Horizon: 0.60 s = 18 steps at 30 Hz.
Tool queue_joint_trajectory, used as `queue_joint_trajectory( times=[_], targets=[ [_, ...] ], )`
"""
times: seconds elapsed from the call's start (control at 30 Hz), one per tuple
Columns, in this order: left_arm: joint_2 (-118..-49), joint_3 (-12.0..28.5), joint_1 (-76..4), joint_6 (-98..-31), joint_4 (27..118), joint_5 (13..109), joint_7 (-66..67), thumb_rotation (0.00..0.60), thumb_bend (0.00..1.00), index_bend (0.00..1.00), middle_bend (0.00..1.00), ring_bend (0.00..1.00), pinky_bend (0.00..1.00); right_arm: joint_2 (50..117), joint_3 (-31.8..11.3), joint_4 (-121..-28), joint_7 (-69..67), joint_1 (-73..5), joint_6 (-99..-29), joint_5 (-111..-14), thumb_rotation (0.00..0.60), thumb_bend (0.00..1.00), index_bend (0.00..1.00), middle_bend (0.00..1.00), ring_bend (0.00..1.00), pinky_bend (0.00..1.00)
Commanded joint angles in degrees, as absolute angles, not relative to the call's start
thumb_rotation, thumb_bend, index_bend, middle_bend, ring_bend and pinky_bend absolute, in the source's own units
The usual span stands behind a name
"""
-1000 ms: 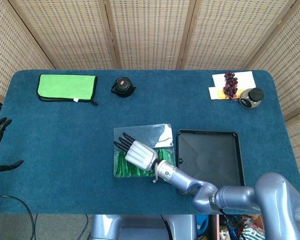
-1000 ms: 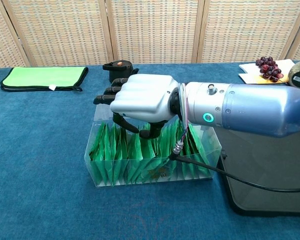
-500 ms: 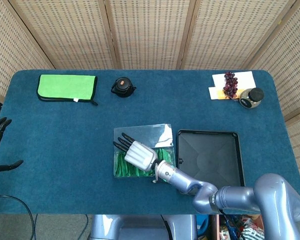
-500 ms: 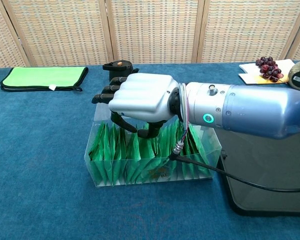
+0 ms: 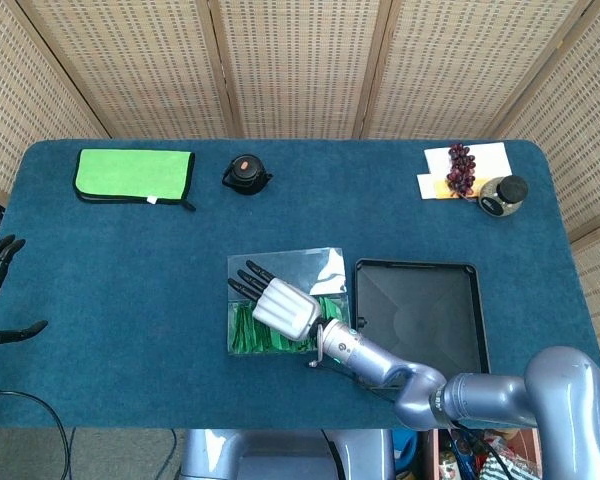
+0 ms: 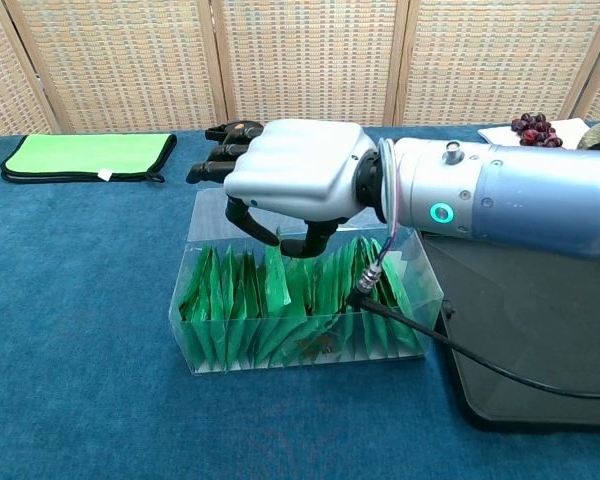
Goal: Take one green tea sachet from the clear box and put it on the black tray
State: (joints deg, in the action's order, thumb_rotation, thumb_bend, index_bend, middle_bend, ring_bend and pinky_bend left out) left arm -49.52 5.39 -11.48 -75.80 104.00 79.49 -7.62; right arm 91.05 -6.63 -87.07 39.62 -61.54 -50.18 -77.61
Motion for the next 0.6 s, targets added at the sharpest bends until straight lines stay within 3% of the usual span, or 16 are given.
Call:
queue_joint_trajectory(
  times=[0.03,0.6],
  targets=[
    [-49.5,5.4,-11.5,-75.7,104.0,79.5,-7.6,0.600,0.09,0.00,0.00,0.00,0.00,89.0,-7.1,-89.8,39.5,-60.9,-51.7,-78.5,0.600,0.57,0.67,0.12,0.00,0.01],
    [-49.5,5.1,-11.2,-76.5,104.4,80.4,-7.2,0.600,0.09,0.00,0.00,0.00,0.00,76.7,-10.9,-102.5,42.3,-58.7,-56.4,-80.1,0.600,0.57,0.67,0.12,0.00,0.01]
  ],
)
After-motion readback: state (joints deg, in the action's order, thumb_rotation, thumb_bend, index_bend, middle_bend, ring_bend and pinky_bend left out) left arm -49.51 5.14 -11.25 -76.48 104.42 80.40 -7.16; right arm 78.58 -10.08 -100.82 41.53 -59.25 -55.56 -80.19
